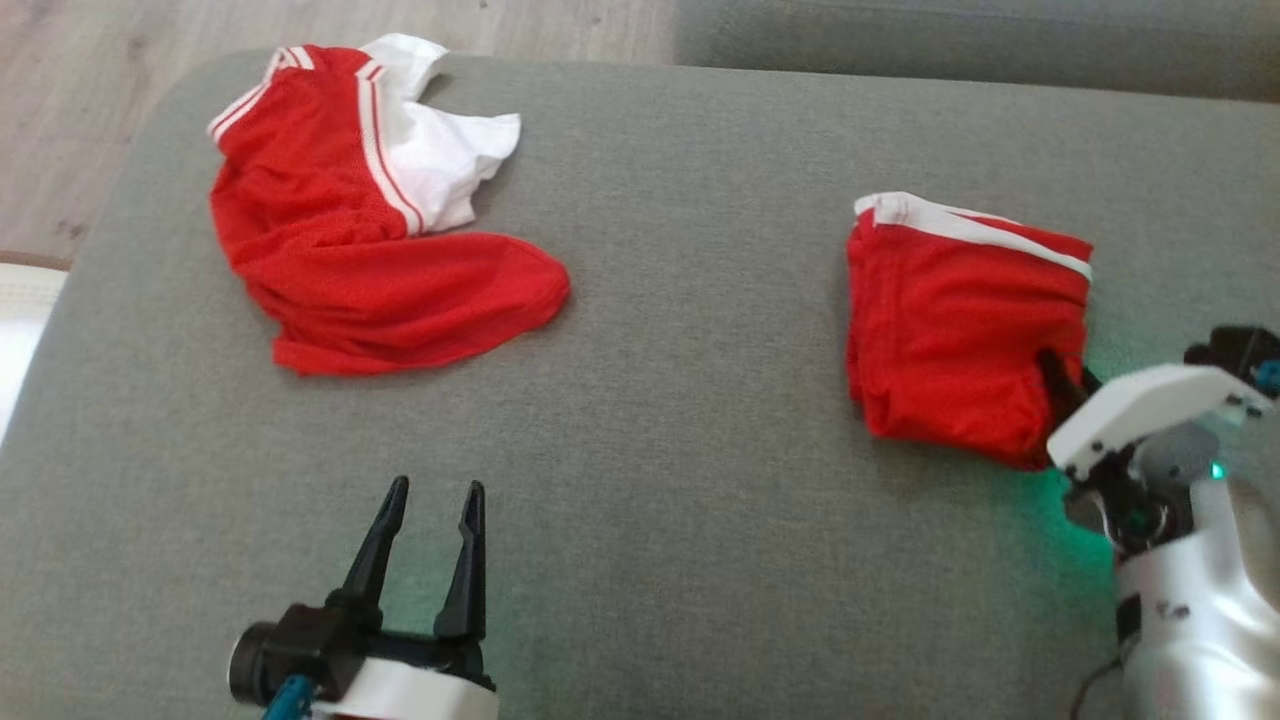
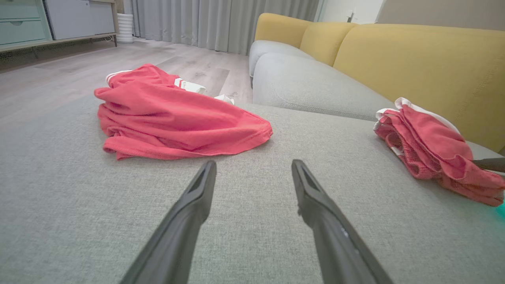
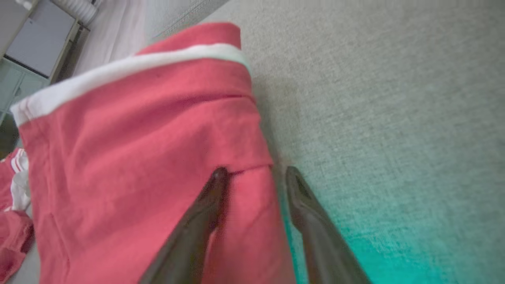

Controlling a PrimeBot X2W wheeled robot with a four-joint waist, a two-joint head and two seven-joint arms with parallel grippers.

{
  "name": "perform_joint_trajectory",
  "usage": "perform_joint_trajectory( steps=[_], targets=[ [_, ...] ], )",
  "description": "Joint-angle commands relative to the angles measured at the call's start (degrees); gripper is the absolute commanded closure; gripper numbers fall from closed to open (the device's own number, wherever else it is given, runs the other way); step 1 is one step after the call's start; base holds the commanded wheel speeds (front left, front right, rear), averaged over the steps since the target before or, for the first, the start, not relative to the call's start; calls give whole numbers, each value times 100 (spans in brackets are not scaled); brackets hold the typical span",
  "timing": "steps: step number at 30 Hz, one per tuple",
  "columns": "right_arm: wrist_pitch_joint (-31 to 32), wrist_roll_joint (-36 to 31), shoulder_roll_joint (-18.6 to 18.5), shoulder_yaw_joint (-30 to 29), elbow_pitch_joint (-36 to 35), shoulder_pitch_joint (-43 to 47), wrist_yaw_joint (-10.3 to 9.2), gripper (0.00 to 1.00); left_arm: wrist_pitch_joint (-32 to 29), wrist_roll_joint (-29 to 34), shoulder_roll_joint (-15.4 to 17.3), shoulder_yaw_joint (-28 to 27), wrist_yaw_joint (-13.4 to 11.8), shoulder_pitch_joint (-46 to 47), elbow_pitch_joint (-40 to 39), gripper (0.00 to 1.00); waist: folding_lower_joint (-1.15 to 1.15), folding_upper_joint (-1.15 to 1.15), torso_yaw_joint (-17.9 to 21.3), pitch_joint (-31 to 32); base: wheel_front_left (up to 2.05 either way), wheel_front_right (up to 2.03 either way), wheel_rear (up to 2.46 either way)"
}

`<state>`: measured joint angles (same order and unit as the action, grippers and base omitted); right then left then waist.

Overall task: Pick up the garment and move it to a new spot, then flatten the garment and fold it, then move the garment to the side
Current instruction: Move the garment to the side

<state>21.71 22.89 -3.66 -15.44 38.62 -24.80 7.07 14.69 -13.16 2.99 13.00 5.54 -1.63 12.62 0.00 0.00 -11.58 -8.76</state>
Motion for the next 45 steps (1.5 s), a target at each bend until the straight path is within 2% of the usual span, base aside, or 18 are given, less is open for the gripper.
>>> perform_joint_trajectory(
  steps=[1, 3, 6, 10, 15, 19, 27, 28, 29, 35, 40, 45],
  targets=[
    [-33, 64, 47, 89, -115, -333, 42, 100, 30, -17, -12, -182, -12, 259, -198, 0, 0, 0, 134, -94, 0, 0, 0],
    [-161, -96, 31, 43, -114, -542, 42, 100, 30, 23, -12, -211, 4, 293, -244, 0, 0, 0, 318, -248, 0, 0, 0],
    [-273, -524, -218, -63, -121, -903, 42, 100, 30, 137, -9, -219, 59, 418, -299, 0, 0, 0, 606, -552, 0, 0, 0],
    [-276, -1136, -769, -363, -92, -1249, 42, 100, 30, 267, 39, -134, 131, 630, -343, 0, 0, 0, 835, -890, 0, 0, 0],
    [-219, -2139, -1526, -817, -192, -1571, 42, 100, 30, 341, 207, -70, 170, 893, -400, 0, 0, 0, 927, -1242, 0, 0, 0],
    [-157, -2891, -1761, -1196, -451, -1699, 42, 100, 30, 342, 345, -81, 182, 950, -422, 0, 0, 0, 910, -1387, 0, 0, 0],
    [-169, -3684, -1792, -1624, -838, -1783, 42, 100, 30, 326, 441, -136, 188, 882, -435, 0, 0, 0, 883, -1424, 0, 0, 0],
    [-196, -3785, -1752, -1664, -906, -1767, 42, 53, 30, 326, 441, -136, 189, 878, -429, 0, 0, 0, 879, -1416, 0, 0, 0],
    [-199, -3900, -1715, -1708, -960, -1740, 42, 0, 30, 326, 439, -139, 189, 871, -421, 0, 0, 0, 880, -1401, 0, 0, 0],
    [-796, -4152, -1357, -1611, -1428, -1599, 42, 0, 30, 276, 333, -215, 190, 788, -381, 0, 0, 0, 949, -1176, 0, 0, 0],
    [-1410, -3883, -806, -1083, -2012, -1203, 42, 0, 30, 231, 210, -387, 182, 654, -327, 0, 0, 0, 1035, -724, 0, 0, 0],
    [-1786, -3454, -356, -324, -2823, -354, 42, 0, 30, 226, 101, -483, 161, 474, -249, 0, 0, 0, 1014, -224, 0, 0, 0]
  ],
)
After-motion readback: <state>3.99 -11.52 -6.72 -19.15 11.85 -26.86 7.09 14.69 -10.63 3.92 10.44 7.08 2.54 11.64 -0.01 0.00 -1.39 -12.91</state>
